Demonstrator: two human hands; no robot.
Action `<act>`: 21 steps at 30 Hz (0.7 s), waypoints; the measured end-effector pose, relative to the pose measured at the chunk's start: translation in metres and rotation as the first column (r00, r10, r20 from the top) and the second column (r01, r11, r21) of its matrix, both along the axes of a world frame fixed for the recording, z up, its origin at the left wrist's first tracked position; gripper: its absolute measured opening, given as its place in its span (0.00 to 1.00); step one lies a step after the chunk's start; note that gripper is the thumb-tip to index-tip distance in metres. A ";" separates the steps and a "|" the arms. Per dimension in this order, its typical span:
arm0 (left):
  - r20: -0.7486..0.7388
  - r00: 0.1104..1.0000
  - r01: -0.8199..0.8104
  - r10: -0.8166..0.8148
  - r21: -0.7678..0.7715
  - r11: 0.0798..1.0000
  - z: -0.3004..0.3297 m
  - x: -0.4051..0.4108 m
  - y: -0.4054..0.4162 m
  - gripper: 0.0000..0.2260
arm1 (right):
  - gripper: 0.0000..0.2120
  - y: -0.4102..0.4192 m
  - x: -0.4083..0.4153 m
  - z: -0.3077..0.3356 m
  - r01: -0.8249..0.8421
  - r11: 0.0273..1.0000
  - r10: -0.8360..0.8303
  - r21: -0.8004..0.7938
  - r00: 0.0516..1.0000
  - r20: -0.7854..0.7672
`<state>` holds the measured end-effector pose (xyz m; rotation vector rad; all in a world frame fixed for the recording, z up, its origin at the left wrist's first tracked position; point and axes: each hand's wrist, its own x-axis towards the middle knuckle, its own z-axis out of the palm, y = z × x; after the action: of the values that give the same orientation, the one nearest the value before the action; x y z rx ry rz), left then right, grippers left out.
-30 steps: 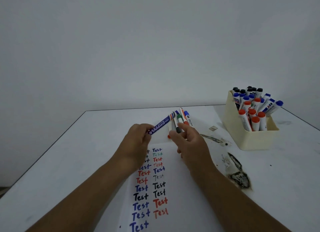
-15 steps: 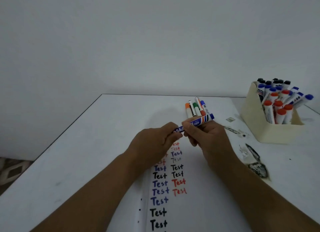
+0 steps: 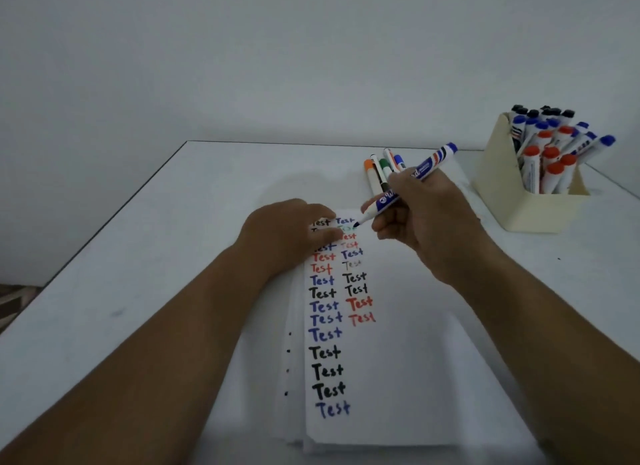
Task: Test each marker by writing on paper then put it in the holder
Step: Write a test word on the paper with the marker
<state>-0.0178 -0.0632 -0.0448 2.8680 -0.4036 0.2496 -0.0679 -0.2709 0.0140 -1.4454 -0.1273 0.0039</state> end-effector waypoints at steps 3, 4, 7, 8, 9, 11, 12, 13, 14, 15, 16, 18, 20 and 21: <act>0.015 0.999 0.041 -0.041 -0.017 0.999 -0.004 0.004 0.003 0.28 | 0.19 0.006 -0.023 -0.001 -0.093 0.984 0.083 -0.154 0.994 -0.071; 0.007 0.999 0.053 -0.053 -0.012 0.999 -0.006 0.005 0.004 0.28 | 0.22 0.006 -0.034 -0.004 -0.118 0.974 0.104 -0.194 0.992 -0.076; 0.001 0.998 0.064 -0.064 -0.023 0.998 -0.010 0.009 0.005 0.26 | 0.14 0.003 -0.065 -0.016 -0.173 0.920 0.176 -0.352 0.984 -0.025; 0.008 0.998 0.063 -0.063 -0.027 0.998 -0.010 0.009 0.006 0.25 | 0.10 0.002 -0.072 -0.021 -0.175 0.914 0.181 -0.366 0.983 -0.018; 0.016 0.998 0.065 -0.065 -0.028 0.997 -0.009 0.009 0.006 0.25 | 0.08 0.001 -0.078 -0.024 -0.174 0.915 0.180 -0.364 0.984 -0.017; 0.018 0.997 0.074 -0.073 -0.029 0.997 -0.009 0.009 0.006 0.24 | 0.09 0.001 -0.084 -0.032 -0.153 0.912 0.160 -0.381 0.987 -0.015; 0.013 0.997 0.076 -0.076 -0.030 0.997 -0.009 0.009 0.007 0.24 | 0.09 0.001 -0.086 -0.035 -0.131 0.914 0.139 -0.384 0.990 -0.005; 0.012 0.997 0.078 -0.078 -0.031 0.996 -0.009 0.010 0.006 0.24 | 0.09 0.000 -0.087 -0.037 -0.107 0.922 0.117 -0.373 0.993 0.006; 0.013 0.997 0.077 -0.076 -0.034 0.996 -0.009 0.010 0.006 0.24 | 0.09 0.000 -0.088 -0.039 -0.087 0.929 0.100 -0.360 0.995 0.018; 0.014 0.997 0.075 -0.074 -0.038 0.996 -0.009 0.011 0.006 0.24 | 0.09 0.000 -0.088 -0.041 -0.071 0.930 0.087 -0.359 0.996 0.028; 0.013 0.997 0.073 -0.072 -0.043 0.996 -0.009 0.011 0.005 0.24 | 0.09 -0.001 -0.088 -0.043 -0.058 0.927 0.078 -0.371 0.996 0.040; 0.011 0.998 0.061 -0.061 -0.050 0.997 -0.010 0.013 0.005 0.25 | 0.09 0.000 -0.087 -0.045 -0.044 0.918 0.073 -0.394 0.996 0.058; 0.015 0.999 0.053 -0.052 -0.059 0.997 -0.009 0.014 0.005 0.25 | 0.09 0.001 -0.087 -0.046 -0.026 0.904 0.062 -0.427 0.995 0.072; 0.019 0.999 0.051 -0.050 -0.065 0.997 -0.009 0.014 0.006 0.25 | 0.09 0.002 -0.088 -0.047 -0.014 0.890 0.061 -0.455 0.994 0.088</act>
<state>-0.0040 -0.0574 -0.0541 2.7896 -0.4622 0.2736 -0.1556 -0.2693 -0.0328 -1.9147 -0.2500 -0.0077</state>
